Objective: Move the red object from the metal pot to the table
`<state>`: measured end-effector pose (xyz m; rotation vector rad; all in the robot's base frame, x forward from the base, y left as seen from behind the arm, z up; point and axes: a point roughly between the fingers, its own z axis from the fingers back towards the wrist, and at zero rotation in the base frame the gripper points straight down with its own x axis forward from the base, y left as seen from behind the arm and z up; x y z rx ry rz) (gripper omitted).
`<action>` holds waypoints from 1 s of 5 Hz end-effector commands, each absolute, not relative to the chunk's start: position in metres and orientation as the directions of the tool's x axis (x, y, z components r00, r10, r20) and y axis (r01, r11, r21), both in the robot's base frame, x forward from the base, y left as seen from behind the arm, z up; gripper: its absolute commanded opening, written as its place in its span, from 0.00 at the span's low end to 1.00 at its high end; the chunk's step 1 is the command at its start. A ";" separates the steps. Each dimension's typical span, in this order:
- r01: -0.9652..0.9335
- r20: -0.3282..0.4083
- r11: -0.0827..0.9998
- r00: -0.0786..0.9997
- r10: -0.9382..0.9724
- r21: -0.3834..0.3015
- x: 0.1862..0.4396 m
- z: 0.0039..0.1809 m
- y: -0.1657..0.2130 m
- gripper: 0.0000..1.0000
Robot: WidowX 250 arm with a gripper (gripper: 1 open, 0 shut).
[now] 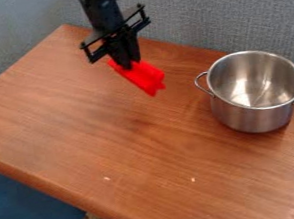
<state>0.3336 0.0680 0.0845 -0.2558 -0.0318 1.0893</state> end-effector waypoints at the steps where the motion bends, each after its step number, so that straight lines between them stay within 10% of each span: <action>1: -0.856 -0.043 0.438 0.466 0.884 -0.276 0.320 0.091 0.071 0.00; 5: -0.826 -0.012 0.477 0.503 0.864 -0.300 0.309 0.131 0.079 0.00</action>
